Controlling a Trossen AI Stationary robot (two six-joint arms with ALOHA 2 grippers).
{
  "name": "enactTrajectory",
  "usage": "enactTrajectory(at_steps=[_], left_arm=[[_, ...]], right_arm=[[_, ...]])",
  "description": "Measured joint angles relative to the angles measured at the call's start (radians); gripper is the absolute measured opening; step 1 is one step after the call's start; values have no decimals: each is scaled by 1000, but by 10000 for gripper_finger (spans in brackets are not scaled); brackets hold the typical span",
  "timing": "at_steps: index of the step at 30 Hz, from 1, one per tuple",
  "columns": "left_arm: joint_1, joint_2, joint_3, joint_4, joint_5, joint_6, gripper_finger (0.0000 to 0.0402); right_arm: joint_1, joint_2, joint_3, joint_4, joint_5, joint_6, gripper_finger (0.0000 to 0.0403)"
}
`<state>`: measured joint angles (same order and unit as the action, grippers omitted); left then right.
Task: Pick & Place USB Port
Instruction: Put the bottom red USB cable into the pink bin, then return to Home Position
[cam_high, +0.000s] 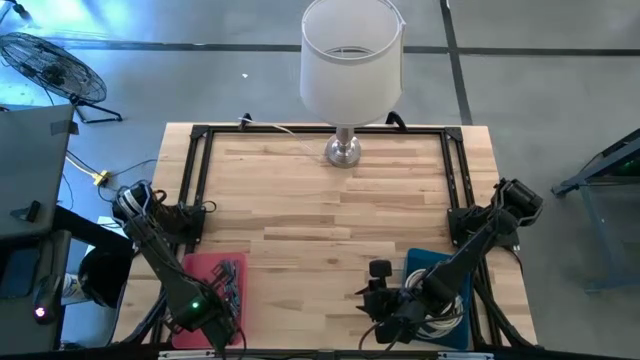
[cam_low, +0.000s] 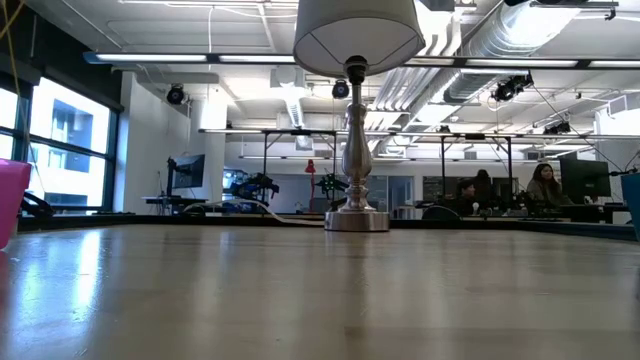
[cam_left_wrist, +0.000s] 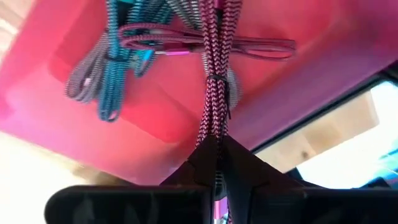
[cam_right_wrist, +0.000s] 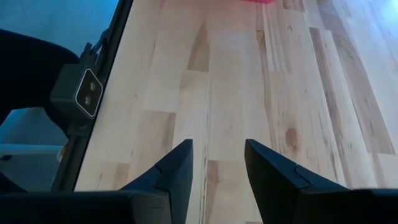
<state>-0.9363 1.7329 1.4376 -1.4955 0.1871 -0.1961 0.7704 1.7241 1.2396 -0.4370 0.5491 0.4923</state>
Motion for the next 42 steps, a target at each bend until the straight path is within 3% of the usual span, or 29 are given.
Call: enactTrajectory(at_steps=[12, 18, 22, 28, 33, 39, 42], left_arm=[[-1, 0, 0, 1, -121, 8, 29], [0, 0, 0, -39, -268, -127, 97], [0, 0, 0, -63, -281, -176, 156], [0, 0, 0, -69, -372, -117, 211], [0, -1, 0, -77, -591, -107, 213], [10, -2, 0, -76, -1071, 31, 190], [56, -4, 0, -76, -1234, 175, 173]], right_arm=[[0, 0, 0, 1, 0, 0, 138], [0, 0, 0, 1, 0, 0, 138], [0, 0, 0, 1, 0, 0, 138], [0, 0, 0, 1, 1, -5, 138], [0, 0, 8, 1, 1, -120, 138], [-2, -1, 61, -1, 97, -289, 138], [-5, -2, 96, -19, 180, -387, 138]])
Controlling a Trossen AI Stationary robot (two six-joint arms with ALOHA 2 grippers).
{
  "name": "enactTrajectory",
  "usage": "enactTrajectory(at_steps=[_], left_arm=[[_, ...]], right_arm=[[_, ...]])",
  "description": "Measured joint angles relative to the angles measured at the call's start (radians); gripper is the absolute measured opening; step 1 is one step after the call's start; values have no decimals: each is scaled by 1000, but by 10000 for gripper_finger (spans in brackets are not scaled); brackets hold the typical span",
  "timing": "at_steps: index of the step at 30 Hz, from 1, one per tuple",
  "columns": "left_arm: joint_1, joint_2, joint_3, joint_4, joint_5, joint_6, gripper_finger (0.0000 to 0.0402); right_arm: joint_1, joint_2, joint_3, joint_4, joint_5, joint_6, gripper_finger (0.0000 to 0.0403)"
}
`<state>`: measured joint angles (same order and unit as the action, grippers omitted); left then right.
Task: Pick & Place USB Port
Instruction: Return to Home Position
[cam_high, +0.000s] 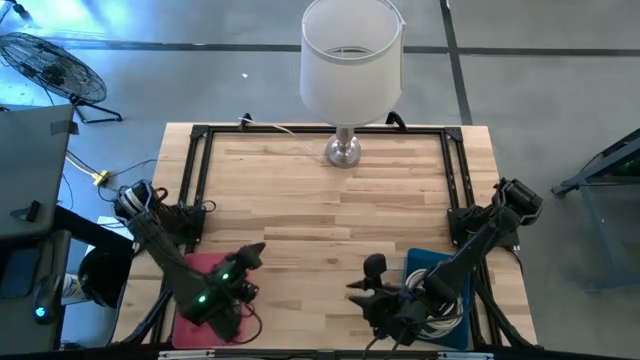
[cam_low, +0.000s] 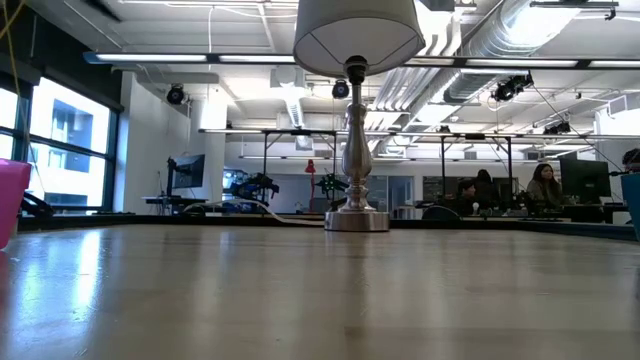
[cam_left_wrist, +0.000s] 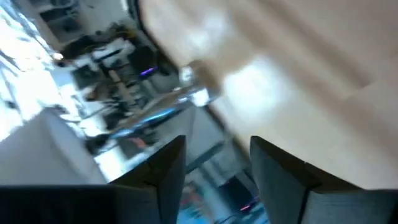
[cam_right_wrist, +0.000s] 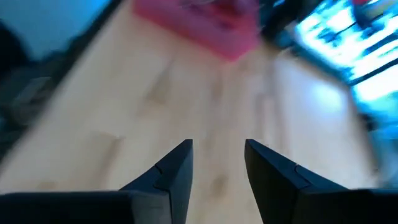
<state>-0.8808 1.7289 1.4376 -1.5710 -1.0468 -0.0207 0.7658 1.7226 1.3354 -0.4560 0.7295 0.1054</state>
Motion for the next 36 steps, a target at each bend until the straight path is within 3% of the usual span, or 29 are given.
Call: enactTrajectory(at_steps=[4, 8, 10, 14, 20, 27, 32, 36], left_arm=[[109, -14, 5, 0, -48, 122, 117], [255, -48, 8, 0, -31, 126, 20], [329, -70, 9, 0, -23, 116, 12], [454, -126, 9, 0, -21, 96, 3], [569, -227, 9, 28, -13, 26, 2], [640, -398, 8, 208, 17, 256, 1], [737, -565, -18, 407, 161, 435, 0], [841, -718, -125, 608, 395, 558, 0]], right_arm=[[-1, -2, 88, -56, 185, -110, 122], [-12, -19, 214, -165, 261, -157, 42], [-14, -33, 279, -235, 307, -176, 12], [-16, -74, 395, -365, 418, -174, 8], [-85, -219, 452, -622, 412, 12, 1], [-198, -381, 450, -986, 337, 329, 1], [-216, -473, 449, -1094, 315, 420, 1], [-215, -592, 345, -1086, 265, 444, 0]])
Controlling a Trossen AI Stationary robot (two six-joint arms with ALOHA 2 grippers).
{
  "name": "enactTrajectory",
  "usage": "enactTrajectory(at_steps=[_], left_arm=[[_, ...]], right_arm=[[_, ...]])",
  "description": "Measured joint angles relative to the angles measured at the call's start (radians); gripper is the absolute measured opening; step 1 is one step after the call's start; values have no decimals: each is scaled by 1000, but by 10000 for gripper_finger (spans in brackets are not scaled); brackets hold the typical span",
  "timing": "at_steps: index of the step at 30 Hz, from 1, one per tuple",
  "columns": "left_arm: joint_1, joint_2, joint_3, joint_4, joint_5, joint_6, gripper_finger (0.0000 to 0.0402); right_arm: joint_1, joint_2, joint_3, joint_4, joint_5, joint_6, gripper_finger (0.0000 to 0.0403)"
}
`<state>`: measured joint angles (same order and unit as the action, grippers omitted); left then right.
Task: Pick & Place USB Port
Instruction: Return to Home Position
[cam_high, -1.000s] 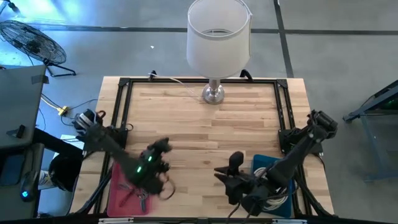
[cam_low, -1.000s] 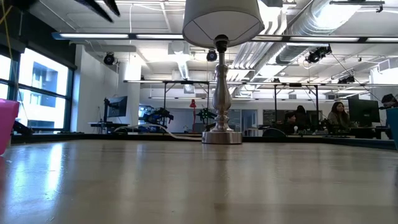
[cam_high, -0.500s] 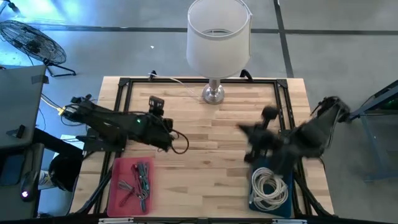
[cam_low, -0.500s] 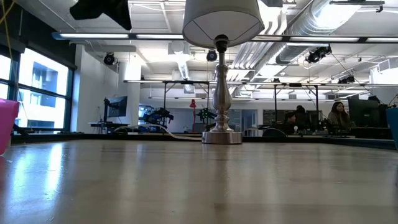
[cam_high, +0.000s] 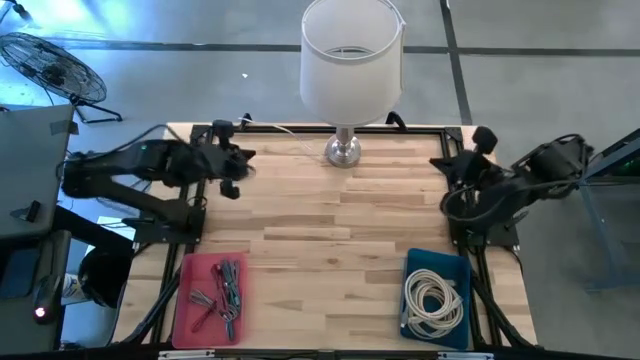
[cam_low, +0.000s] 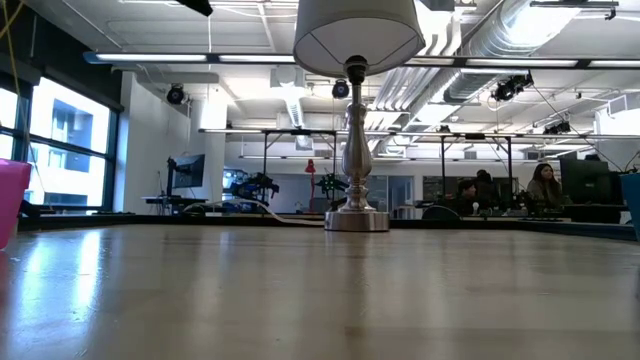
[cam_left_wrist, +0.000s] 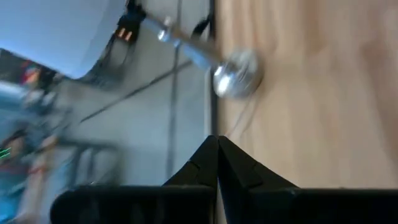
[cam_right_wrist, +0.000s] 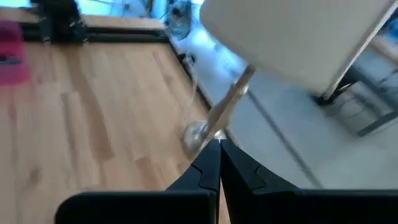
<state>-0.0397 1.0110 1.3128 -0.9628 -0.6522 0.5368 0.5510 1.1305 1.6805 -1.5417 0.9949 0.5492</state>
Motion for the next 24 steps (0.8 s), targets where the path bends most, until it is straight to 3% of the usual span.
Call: enactTrajectory(at_steps=[5, 10, 14, 20, 24], left_arm=[[134, -187, -212, 248, 266, 17, 0], [204, -307, -432, 461, 583, 54, 0], [237, -358, -588, 601, 746, 62, 0], [272, -384, -775, 740, 918, 61, 0], [271, -396, -867, 764, 927, 61, 0]], right_arm=[[3, -238, -298, 249, -45, 19, 0], [9, -446, -667, 802, -230, -294, 0], [-17, -549, -914, 1183, -372, -488, 0], [-102, -591, -1105, 1305, -491, -501, 0], [-173, -589, -1190, 1336, -516, -463, 0]])
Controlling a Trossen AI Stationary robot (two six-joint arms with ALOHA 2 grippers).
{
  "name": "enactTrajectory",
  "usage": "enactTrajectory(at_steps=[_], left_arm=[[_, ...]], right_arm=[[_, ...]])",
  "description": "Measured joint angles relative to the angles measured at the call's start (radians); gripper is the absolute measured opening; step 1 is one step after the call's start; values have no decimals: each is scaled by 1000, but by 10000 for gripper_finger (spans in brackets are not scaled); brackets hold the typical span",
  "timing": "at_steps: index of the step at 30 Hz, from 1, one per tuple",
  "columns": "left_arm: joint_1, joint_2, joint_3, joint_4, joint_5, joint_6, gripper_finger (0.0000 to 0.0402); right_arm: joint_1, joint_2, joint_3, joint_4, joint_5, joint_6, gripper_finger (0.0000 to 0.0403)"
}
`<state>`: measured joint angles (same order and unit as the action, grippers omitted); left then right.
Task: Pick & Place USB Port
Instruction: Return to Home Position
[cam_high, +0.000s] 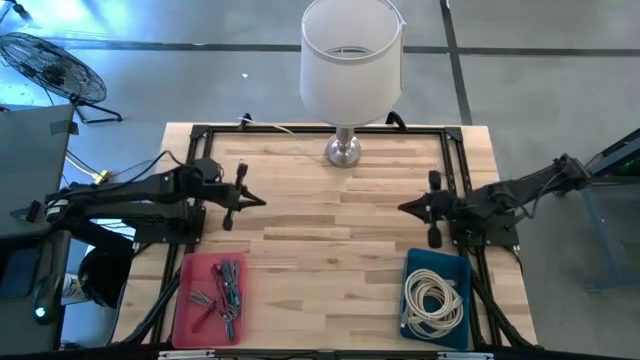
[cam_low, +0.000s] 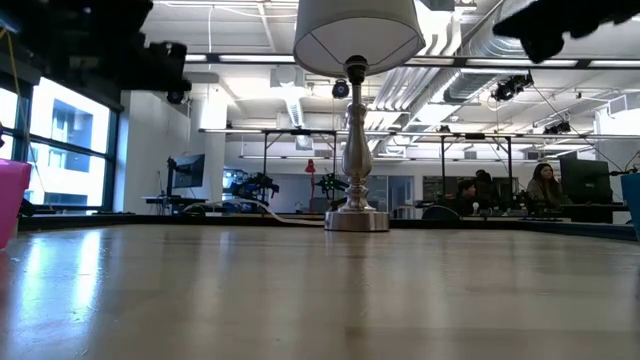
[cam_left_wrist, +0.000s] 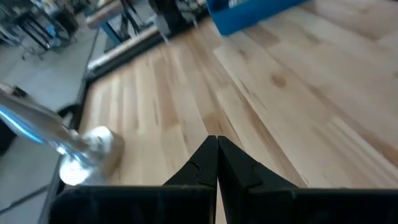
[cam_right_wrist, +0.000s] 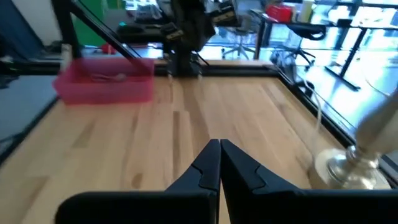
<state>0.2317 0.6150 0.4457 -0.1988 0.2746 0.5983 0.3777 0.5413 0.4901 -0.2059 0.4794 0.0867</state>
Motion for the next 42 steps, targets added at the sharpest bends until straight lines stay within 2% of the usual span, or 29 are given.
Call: enactTrajectory(at_steps=[7, 12, 16, 25, 30, 42], left_arm=[[-3, -29, -158, 165, 29, -27, 0], [-3, -40, -257, 321, 79, -57, 0], [-3, -40, -323, 383, 83, -57, 0], [-3, -40, -429, 561, 140, -52, 0], [-3, -39, -430, 545, 170, -31, 0], [-3, -39, -432, 540, 152, 8, 0]], right_arm=[[-151, 1, -156, 207, -200, -14, 0], [-221, 2, -251, 332, -285, -16, 0], [-257, 2, -327, 417, -327, -17, 0], [-281, 2, -446, 540, -344, -5, 0], [-281, 2, -476, 586, -345, -7, 0], [-281, 2, -481, 551, -340, 2, 0]])
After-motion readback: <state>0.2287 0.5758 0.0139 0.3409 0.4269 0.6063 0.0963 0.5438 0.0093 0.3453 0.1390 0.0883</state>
